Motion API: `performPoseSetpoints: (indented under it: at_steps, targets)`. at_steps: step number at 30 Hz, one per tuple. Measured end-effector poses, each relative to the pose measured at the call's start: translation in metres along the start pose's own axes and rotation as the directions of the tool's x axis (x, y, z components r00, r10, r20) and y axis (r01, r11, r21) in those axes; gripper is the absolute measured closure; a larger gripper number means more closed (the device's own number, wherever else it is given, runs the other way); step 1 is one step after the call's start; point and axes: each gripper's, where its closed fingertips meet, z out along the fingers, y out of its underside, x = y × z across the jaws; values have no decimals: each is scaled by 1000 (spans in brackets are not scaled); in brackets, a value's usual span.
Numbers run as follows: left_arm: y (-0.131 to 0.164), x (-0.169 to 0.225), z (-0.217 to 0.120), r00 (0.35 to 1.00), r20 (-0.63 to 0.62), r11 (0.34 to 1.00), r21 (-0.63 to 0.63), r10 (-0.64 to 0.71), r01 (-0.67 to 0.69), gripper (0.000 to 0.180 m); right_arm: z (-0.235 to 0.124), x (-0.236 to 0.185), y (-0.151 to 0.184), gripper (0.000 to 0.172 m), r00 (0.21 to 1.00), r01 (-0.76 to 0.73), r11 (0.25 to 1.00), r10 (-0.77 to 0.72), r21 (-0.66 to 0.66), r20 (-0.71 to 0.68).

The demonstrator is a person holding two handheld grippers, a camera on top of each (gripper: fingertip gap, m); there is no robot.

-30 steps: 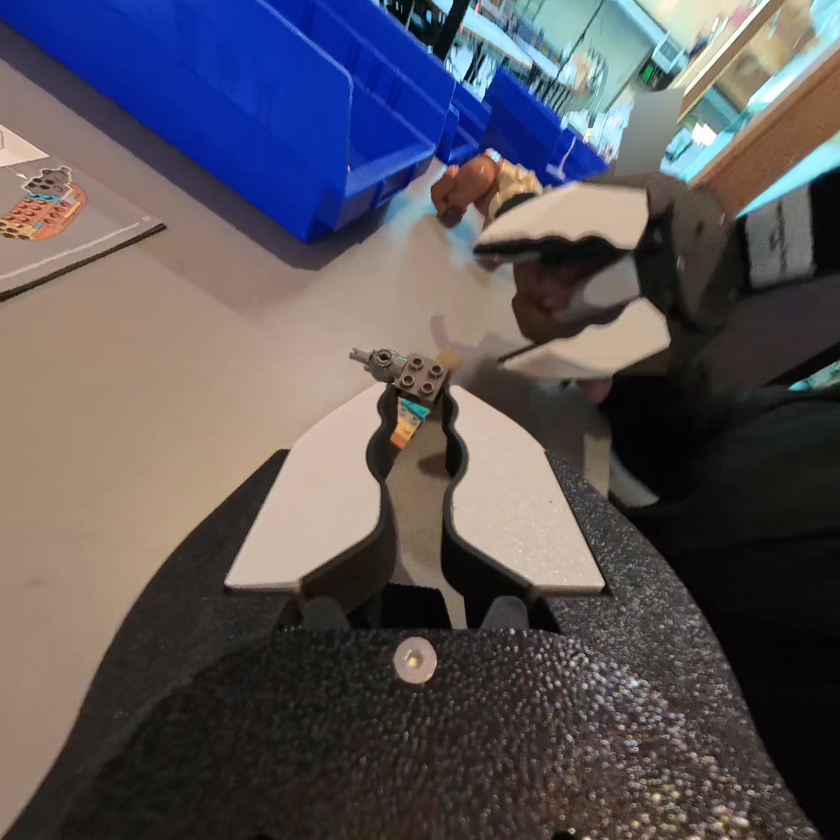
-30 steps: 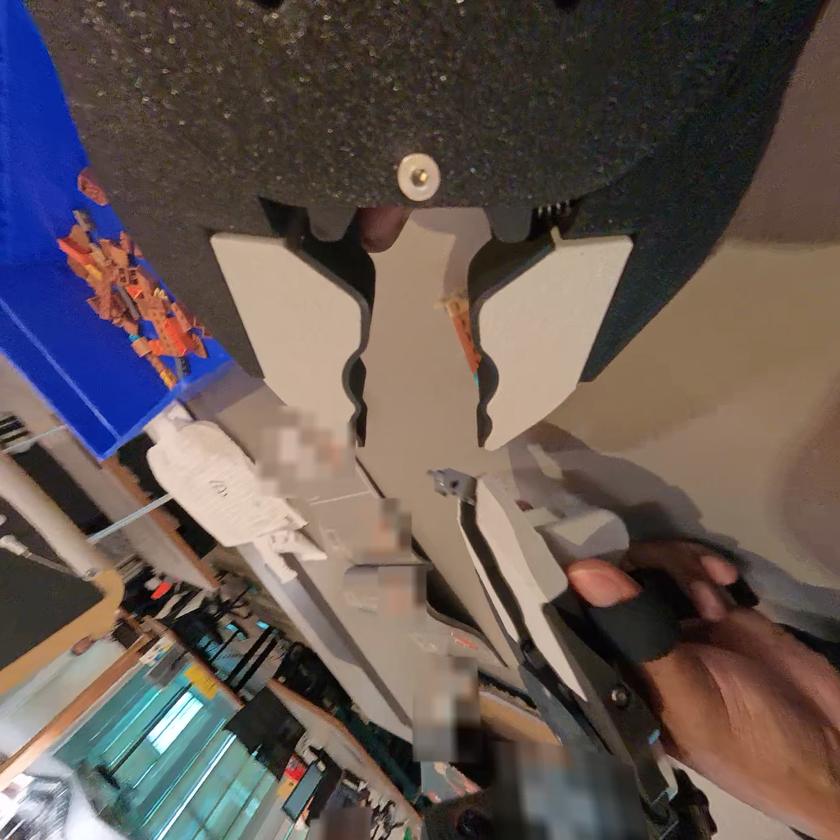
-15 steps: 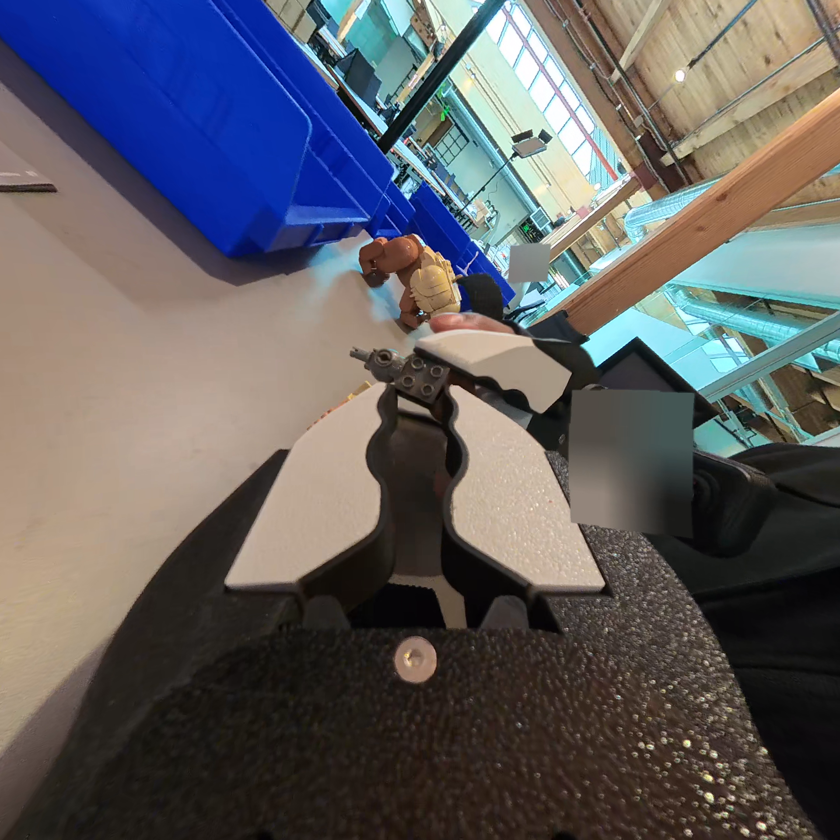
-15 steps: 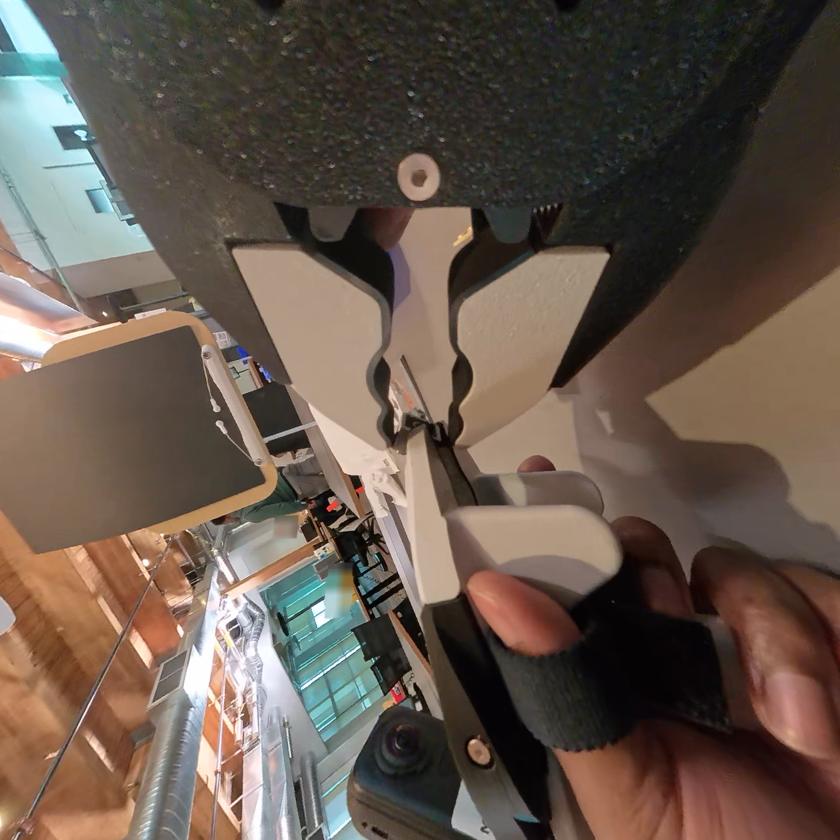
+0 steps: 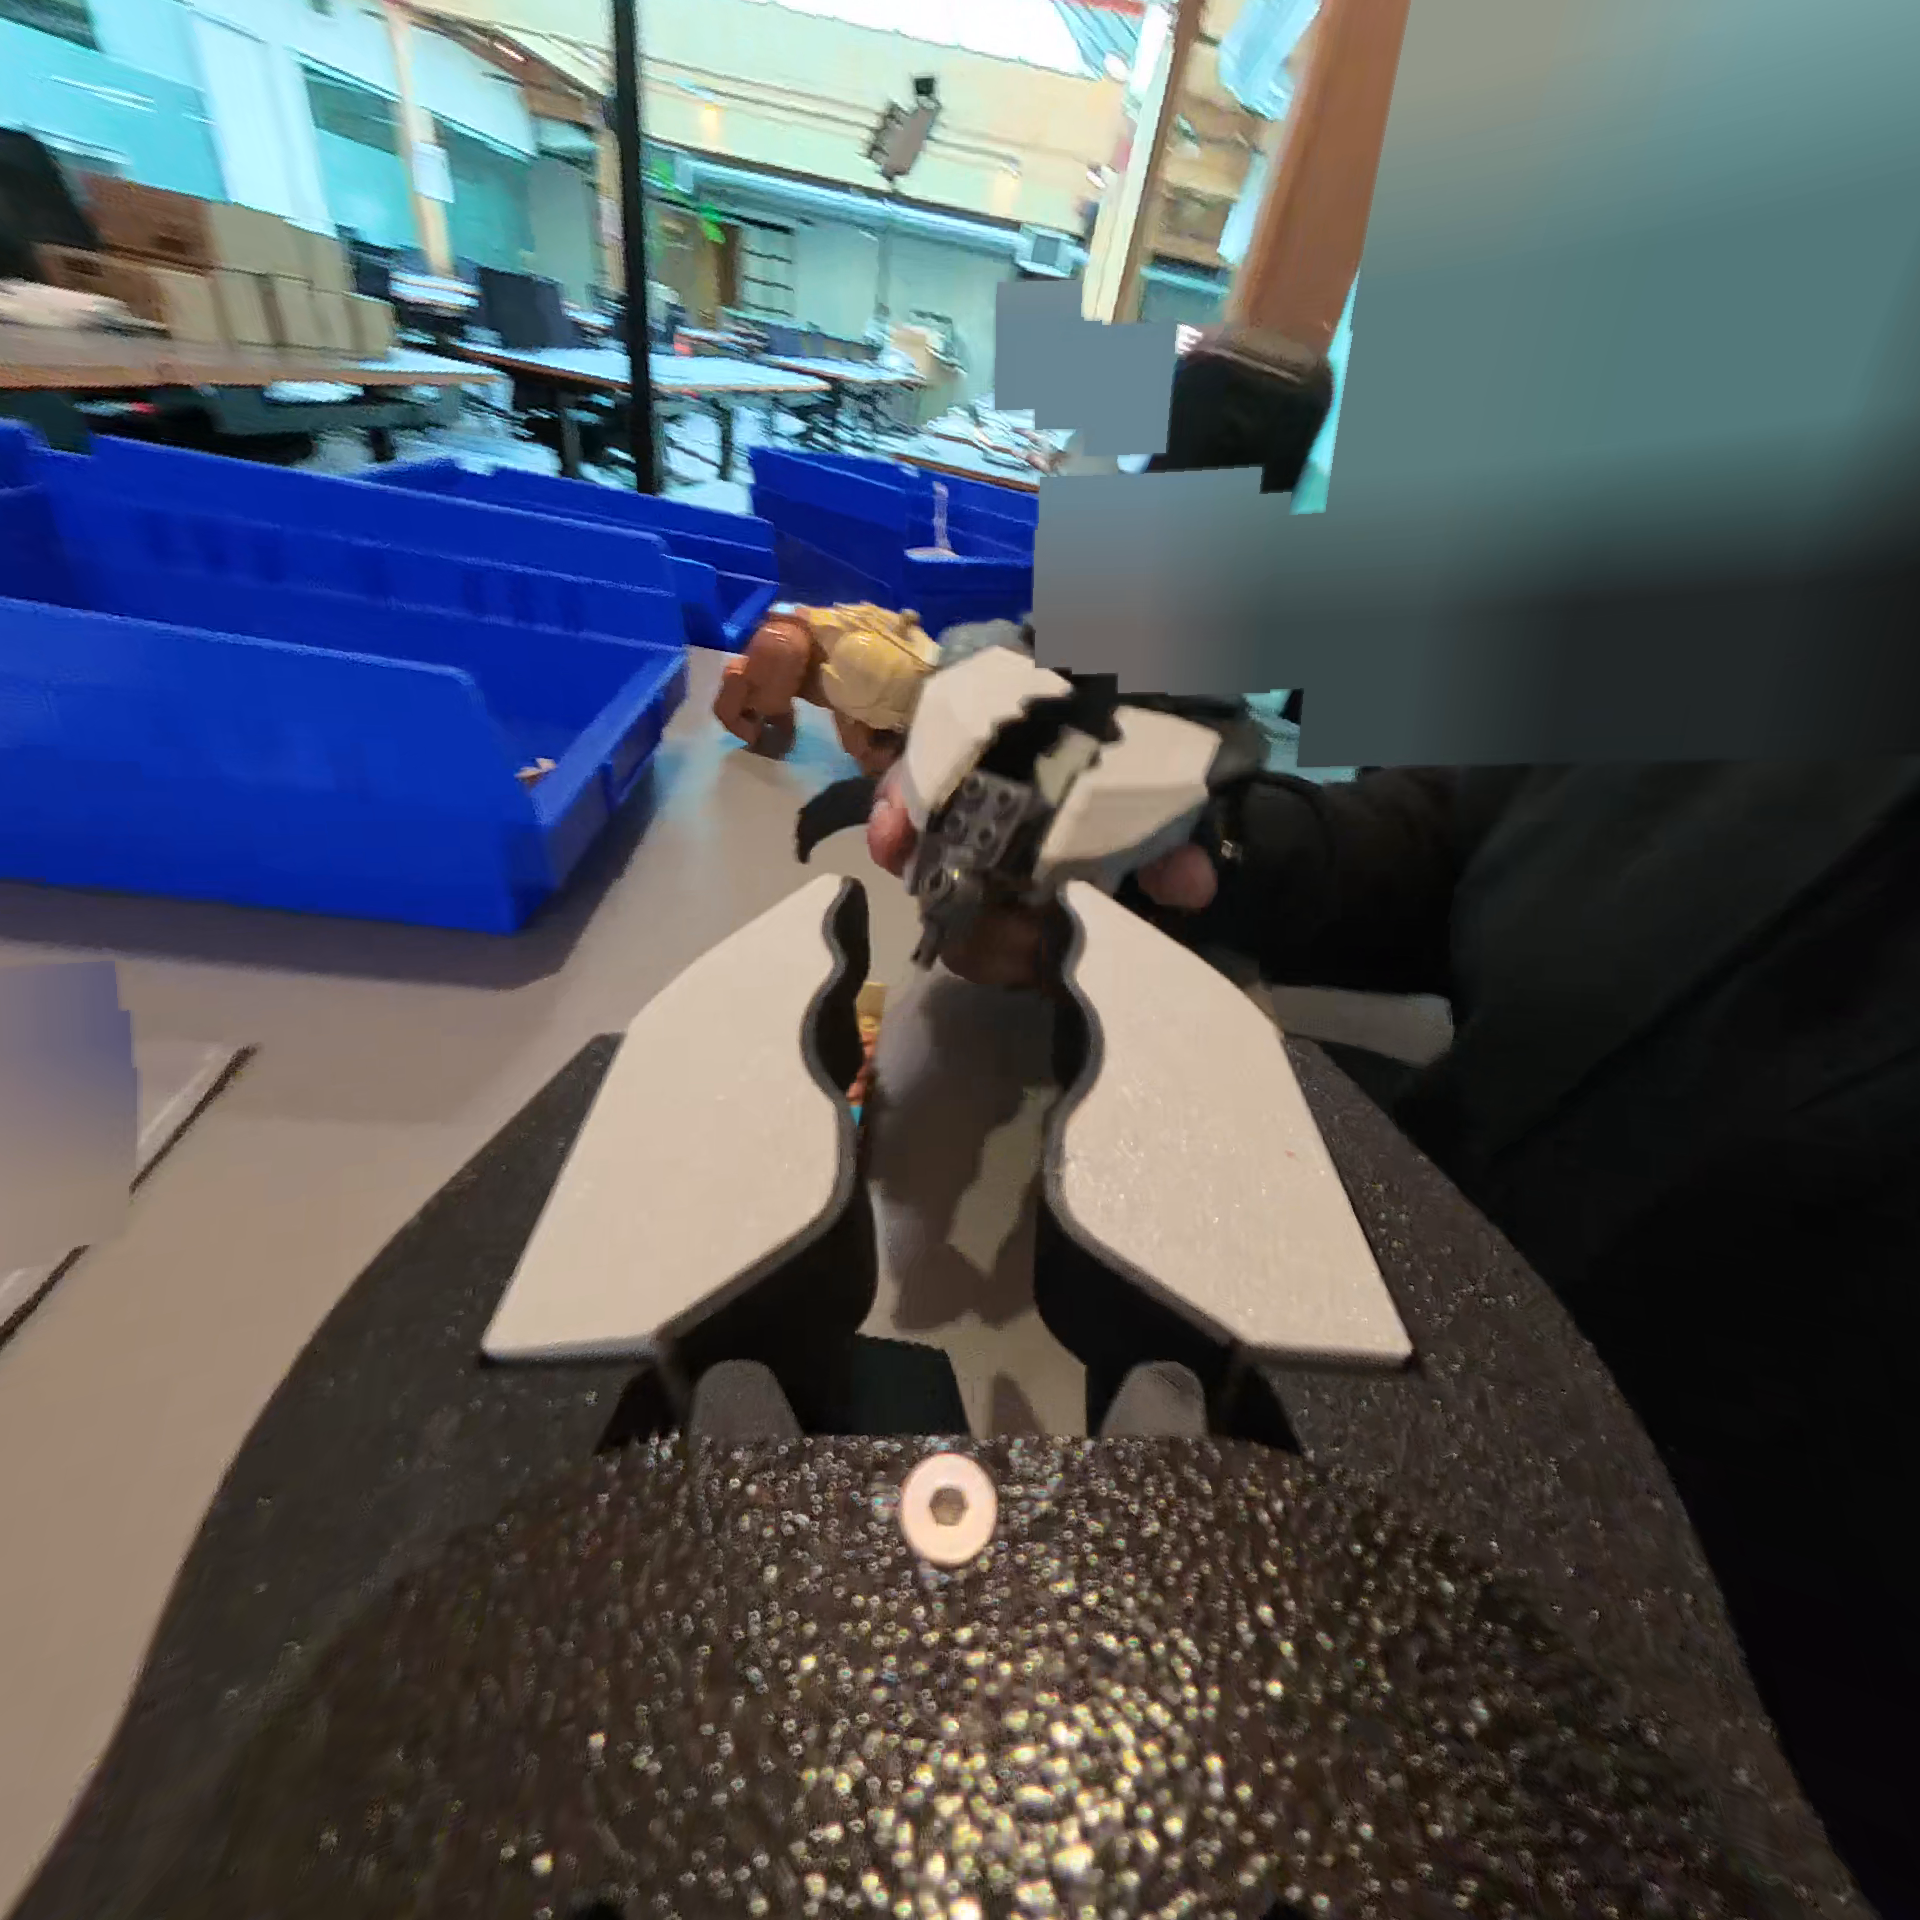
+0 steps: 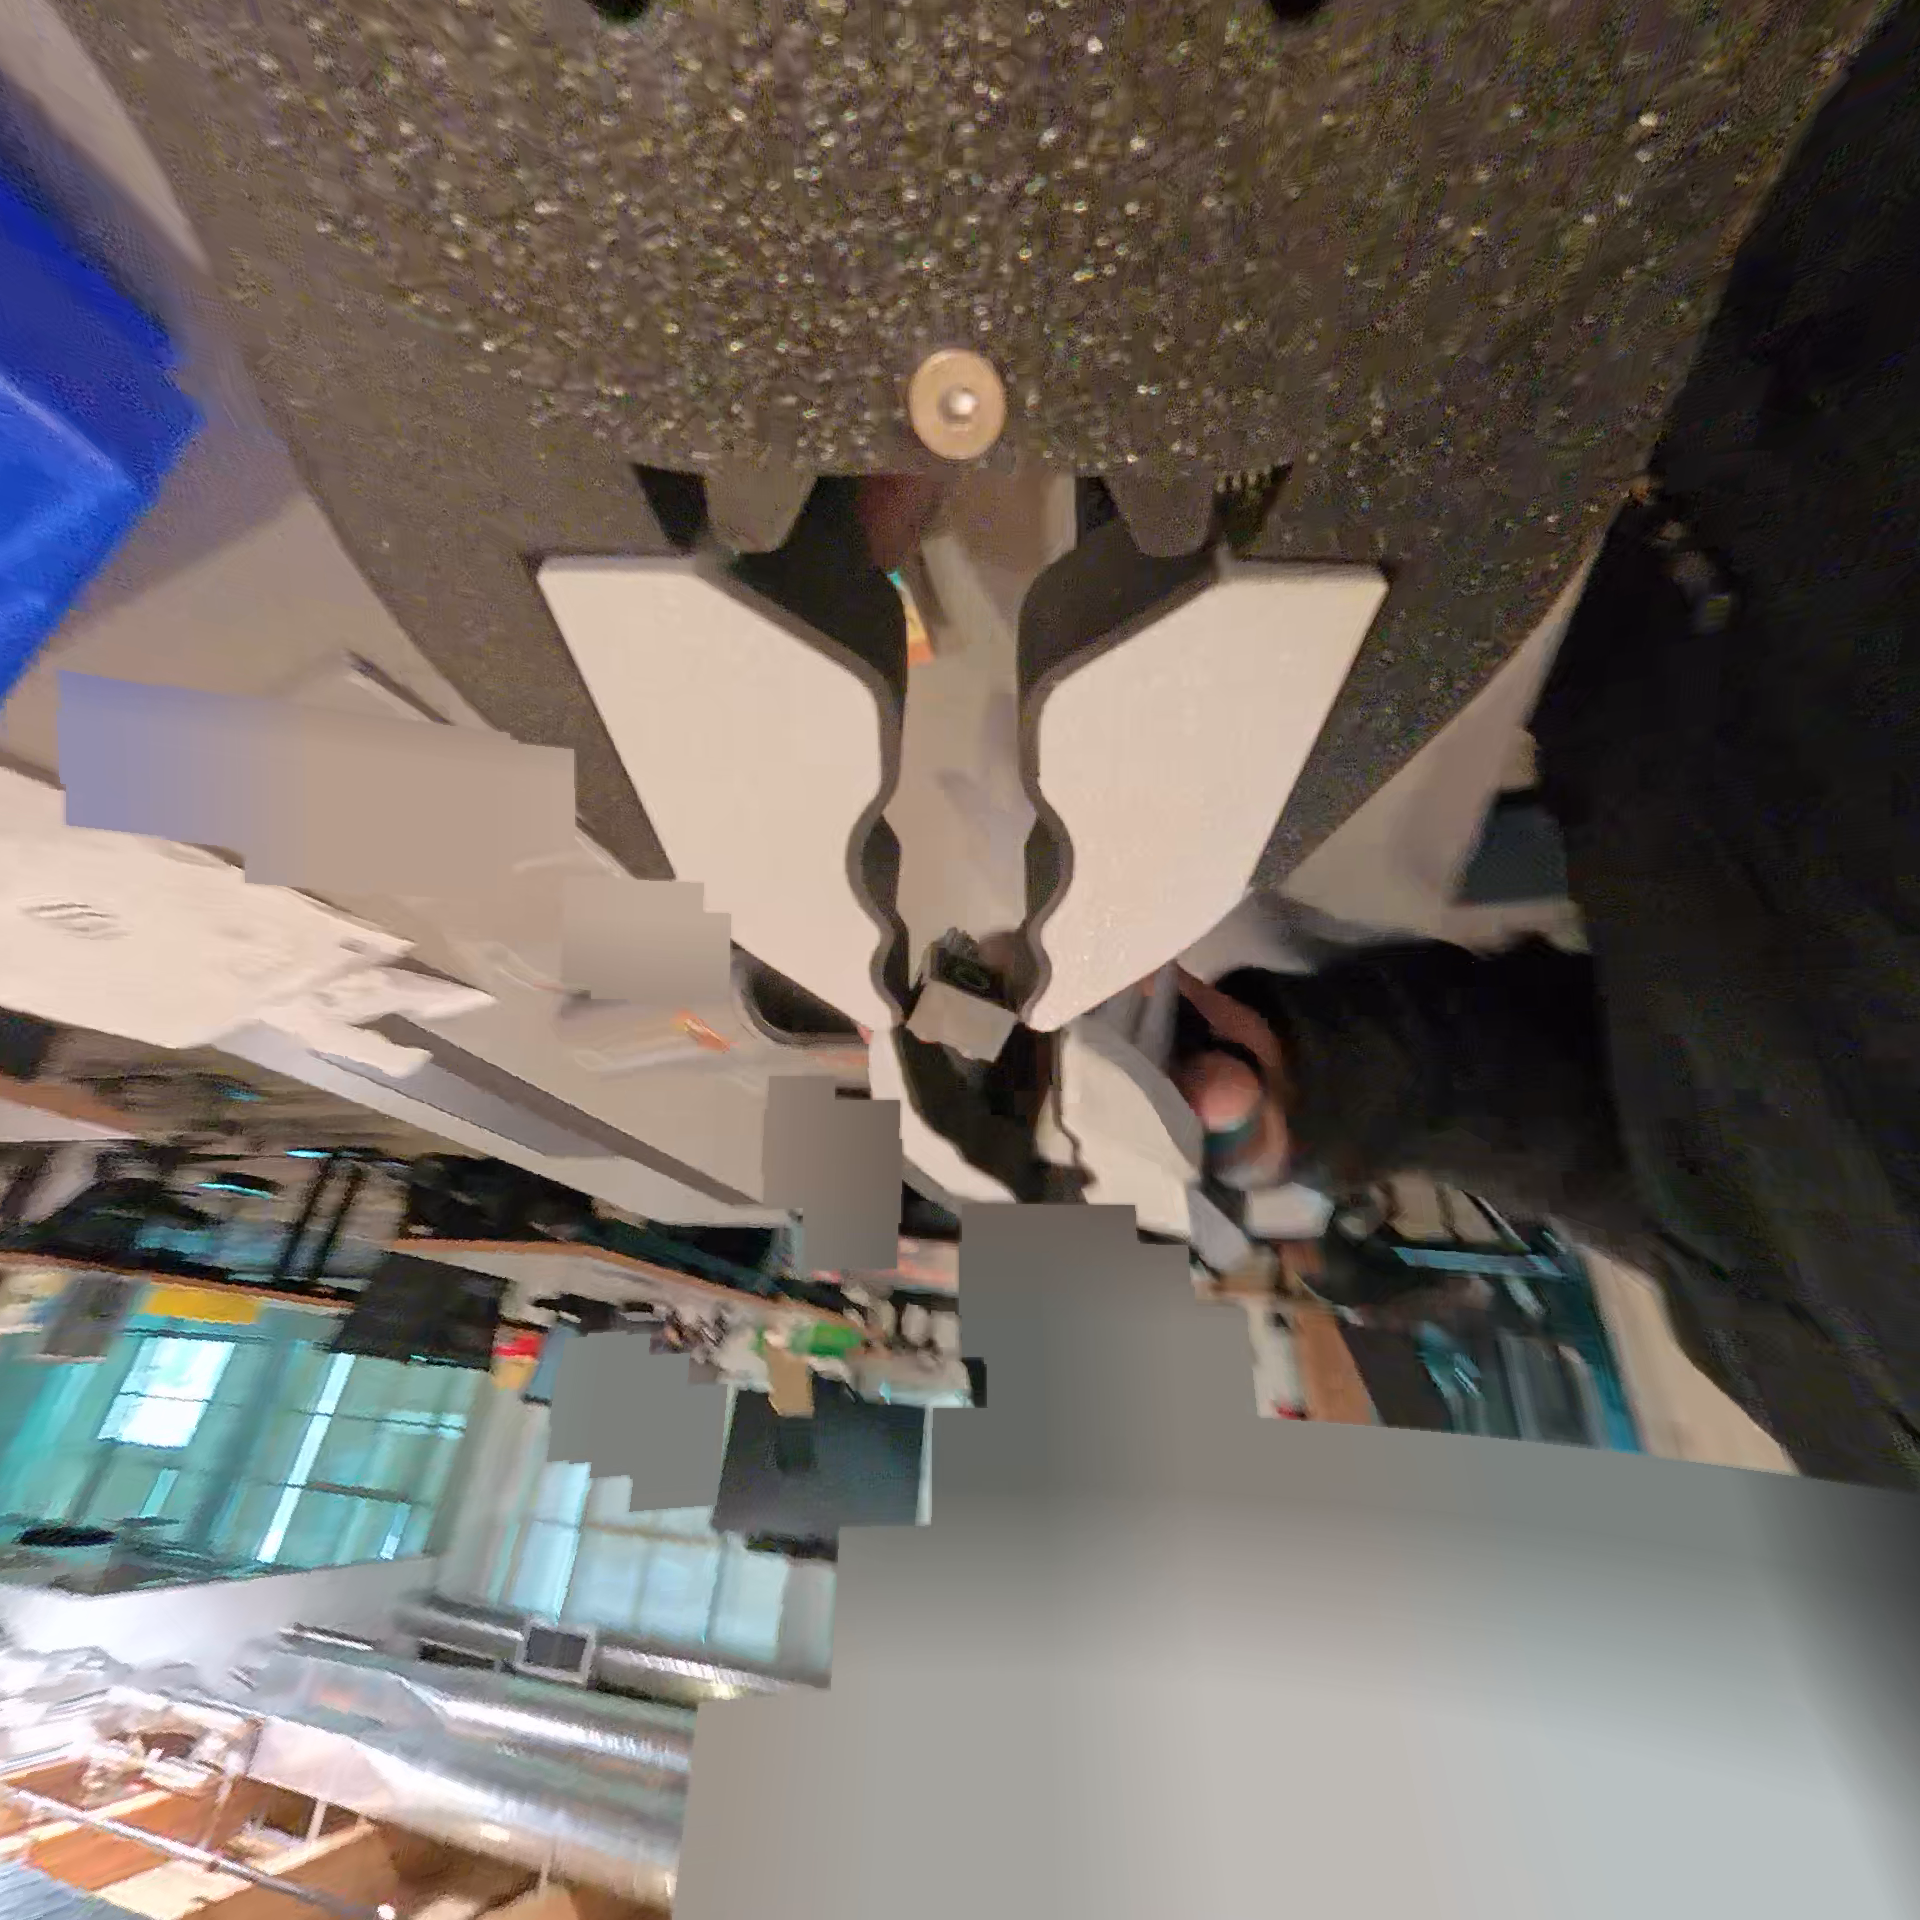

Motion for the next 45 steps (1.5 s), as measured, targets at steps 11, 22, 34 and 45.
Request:
performPoseSetpoints:
  at_steps: [11,22,34,45]
  targets:
    - [7,23,13,878,-366,947,-34,-309,319,155,-1,-15,-3,153,993,-52,998,48,39,108]
    - [24,-5,7,970,-143,979,-92,-195,183,167,-8,7,30,138,975,206,944,-221,-259,-29]
    - [77,-35,11,991,114,897,-441,71,-14,166,-44,34,100,119,970,209,703,-235,-679,56]
    - [88,-41,11,987,157,863,-503,44,41,167,-29,33,120,133,986,166,688,-105,-706,130]
